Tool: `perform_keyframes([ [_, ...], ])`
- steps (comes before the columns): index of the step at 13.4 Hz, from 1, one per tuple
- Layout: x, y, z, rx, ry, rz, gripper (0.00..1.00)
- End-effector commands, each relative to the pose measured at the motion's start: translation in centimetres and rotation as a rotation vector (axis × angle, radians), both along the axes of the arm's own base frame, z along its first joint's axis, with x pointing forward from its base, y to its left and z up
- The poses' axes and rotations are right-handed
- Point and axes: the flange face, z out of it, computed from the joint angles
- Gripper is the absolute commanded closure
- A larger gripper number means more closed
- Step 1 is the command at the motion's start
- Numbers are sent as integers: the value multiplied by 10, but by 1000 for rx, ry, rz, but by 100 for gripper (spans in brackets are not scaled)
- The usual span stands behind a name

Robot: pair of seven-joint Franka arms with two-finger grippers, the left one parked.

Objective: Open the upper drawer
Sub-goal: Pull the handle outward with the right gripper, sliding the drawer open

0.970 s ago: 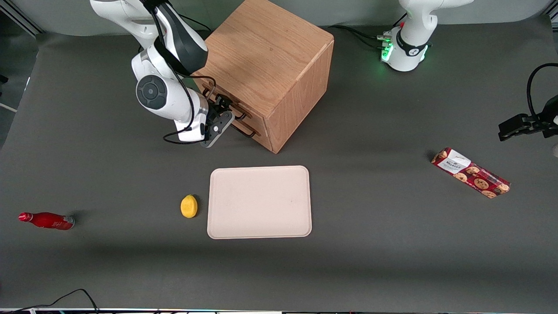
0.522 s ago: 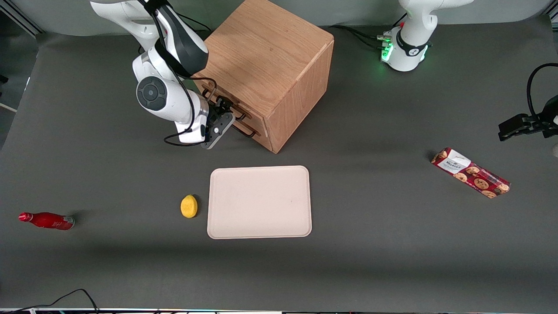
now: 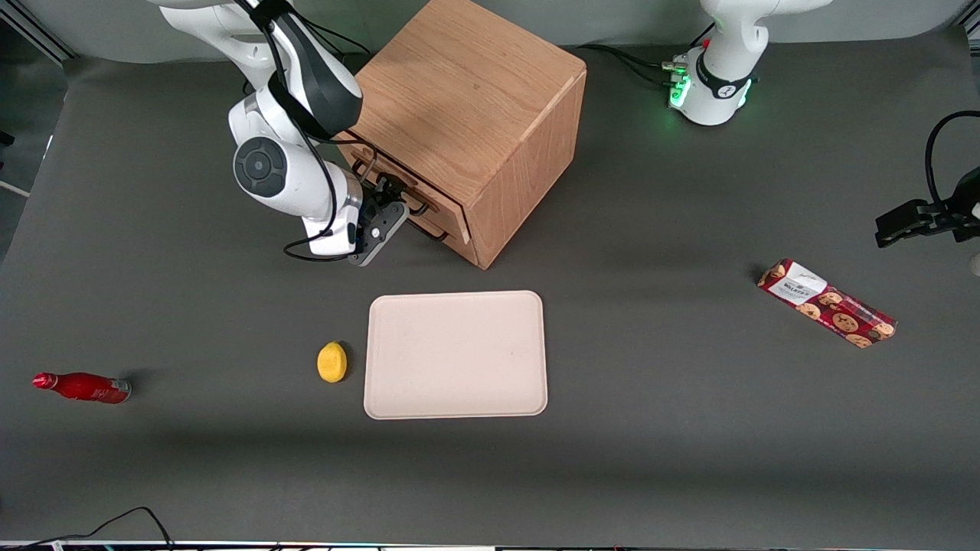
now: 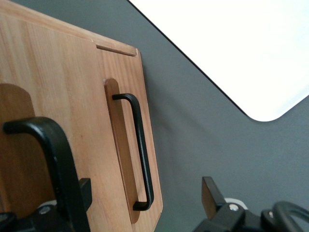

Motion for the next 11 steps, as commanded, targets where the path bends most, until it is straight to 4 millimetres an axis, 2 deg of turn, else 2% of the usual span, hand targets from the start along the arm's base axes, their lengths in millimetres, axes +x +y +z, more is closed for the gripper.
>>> perform_keyframes([
  [1,15,-9,-18,-17,-26,16,0],
  [11,69,-54,-17,-27,-78,3,0],
])
